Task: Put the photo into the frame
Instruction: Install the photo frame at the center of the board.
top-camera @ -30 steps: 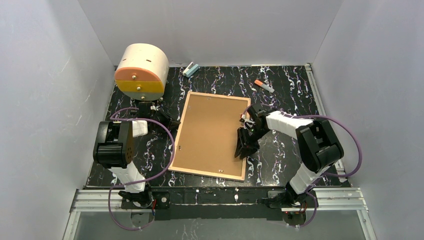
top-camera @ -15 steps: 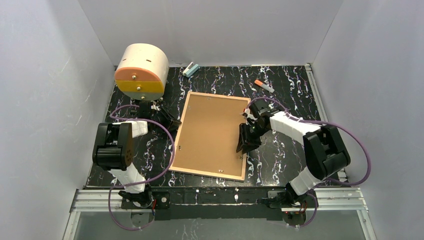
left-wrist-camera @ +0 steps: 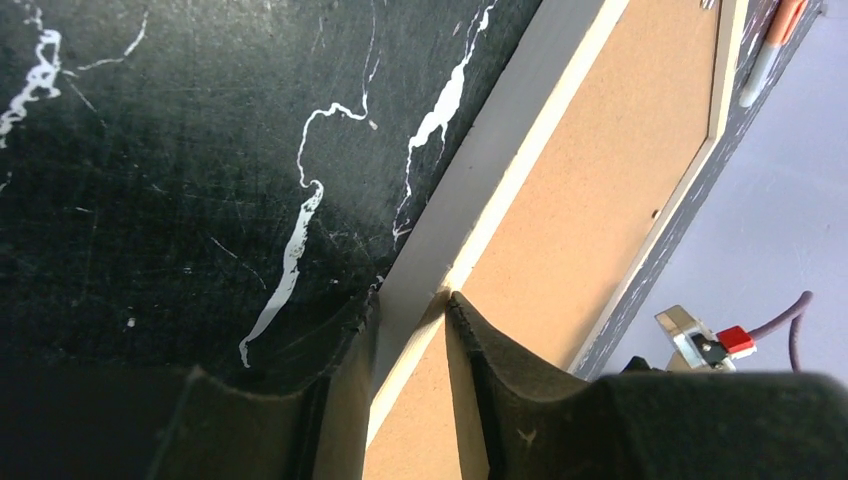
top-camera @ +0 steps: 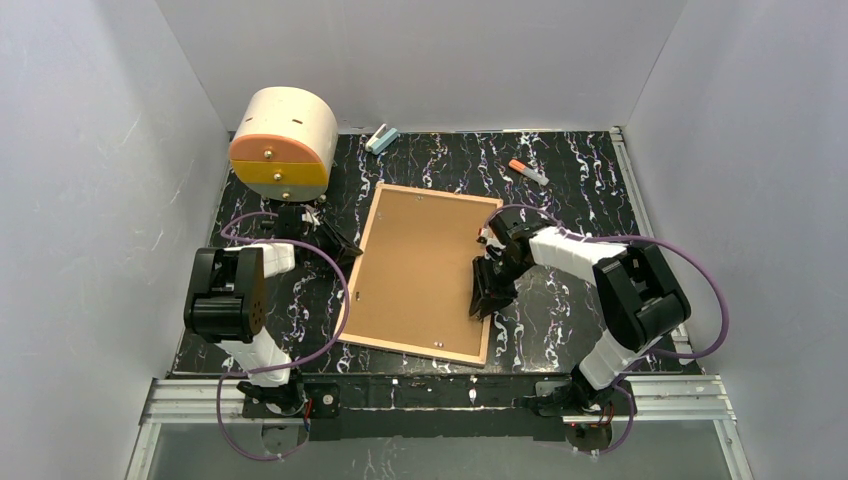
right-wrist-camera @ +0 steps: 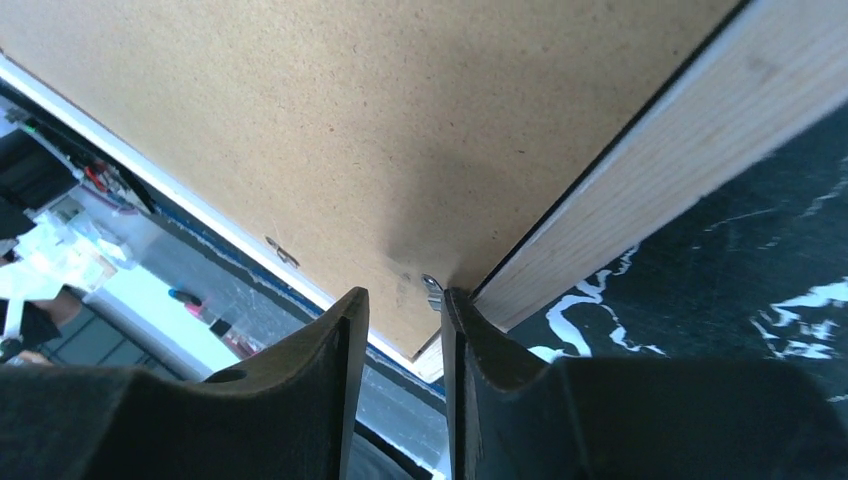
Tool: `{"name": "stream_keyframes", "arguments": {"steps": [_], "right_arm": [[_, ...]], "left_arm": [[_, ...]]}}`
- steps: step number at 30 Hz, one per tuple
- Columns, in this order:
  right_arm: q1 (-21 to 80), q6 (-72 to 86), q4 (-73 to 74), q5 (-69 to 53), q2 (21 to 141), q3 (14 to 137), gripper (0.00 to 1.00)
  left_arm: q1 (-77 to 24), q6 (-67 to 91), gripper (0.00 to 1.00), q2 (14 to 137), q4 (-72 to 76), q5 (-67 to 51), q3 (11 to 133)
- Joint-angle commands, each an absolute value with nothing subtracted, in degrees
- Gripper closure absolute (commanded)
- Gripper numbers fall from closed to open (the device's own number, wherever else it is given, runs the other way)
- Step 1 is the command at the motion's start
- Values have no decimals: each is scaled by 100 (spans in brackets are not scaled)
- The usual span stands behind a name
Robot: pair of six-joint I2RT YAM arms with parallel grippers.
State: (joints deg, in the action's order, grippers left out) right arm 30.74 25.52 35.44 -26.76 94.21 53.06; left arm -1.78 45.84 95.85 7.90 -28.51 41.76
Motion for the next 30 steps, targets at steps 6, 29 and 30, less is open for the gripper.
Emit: {"name": "stream_keyframes", "arguments": {"steps": [6,29,30], "right_arm": [[3185,2555,3474,-4298,9503,4947,58],[3173,4215,3596,-918,7734,4377,52],[3175,4199,3540,-951,7779,4357,51]], "left_arm": [[-237,5199,73,9618,799,-2700,3616],[-237,3104,30,8712,-1497,-2549,4260],[-237,3057,30,8725,-1531,-2663,4226]]}}
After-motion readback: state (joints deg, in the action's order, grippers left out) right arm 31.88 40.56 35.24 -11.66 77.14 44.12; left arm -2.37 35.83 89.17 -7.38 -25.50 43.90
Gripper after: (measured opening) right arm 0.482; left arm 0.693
